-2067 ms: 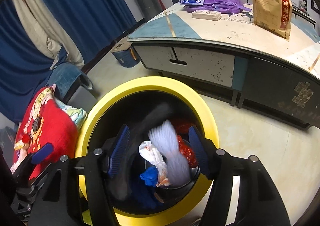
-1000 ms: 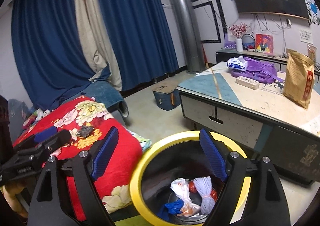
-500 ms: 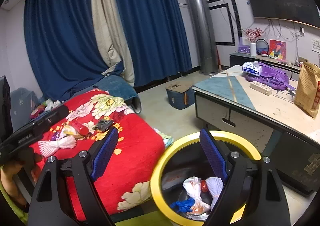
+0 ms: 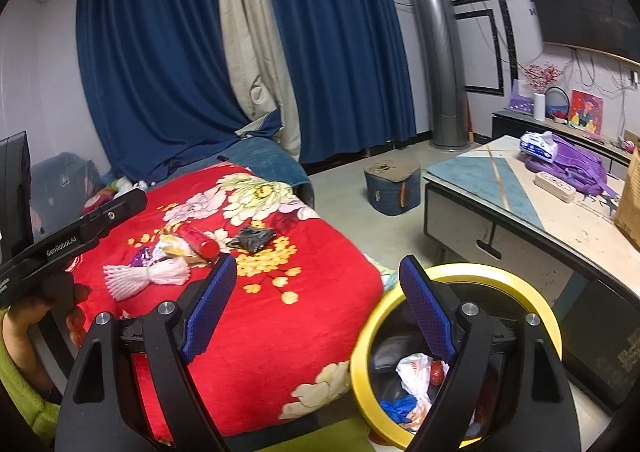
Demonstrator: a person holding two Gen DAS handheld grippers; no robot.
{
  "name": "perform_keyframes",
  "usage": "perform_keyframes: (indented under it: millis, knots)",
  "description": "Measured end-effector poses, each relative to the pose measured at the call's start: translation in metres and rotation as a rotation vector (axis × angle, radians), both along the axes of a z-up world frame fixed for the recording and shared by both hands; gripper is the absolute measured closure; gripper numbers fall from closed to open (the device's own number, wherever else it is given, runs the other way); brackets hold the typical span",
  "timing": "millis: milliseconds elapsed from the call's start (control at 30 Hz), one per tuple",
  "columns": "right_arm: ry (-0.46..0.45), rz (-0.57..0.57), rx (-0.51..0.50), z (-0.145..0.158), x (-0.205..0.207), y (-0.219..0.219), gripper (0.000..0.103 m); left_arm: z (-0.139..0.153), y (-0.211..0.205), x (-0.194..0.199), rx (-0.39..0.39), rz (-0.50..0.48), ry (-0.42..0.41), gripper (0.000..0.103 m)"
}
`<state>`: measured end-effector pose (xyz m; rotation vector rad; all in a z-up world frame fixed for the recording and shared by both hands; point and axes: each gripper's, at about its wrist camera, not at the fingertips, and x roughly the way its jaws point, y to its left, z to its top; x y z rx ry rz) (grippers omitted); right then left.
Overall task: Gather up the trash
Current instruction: 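Move both tools back toward the remaining trash on the bedspread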
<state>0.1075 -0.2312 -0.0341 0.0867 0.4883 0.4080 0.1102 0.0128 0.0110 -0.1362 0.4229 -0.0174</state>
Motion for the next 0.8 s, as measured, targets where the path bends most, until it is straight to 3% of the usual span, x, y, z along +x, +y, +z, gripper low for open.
perform_keyframes:
  millis: [567, 800]
  knots:
    - [0.05, 0.15, -0.017, 0.003, 0.024, 0.072, 0.023, 0.002, 0.064, -0.004, -0.012, 0.107, 0.029, 0.011]
    - [0.077, 0.202, -0.031, 0.0, 0.041, 0.098, 0.031, 0.003, 0.089, -0.005, 0.0, 0.14, 0.036, 0.011]
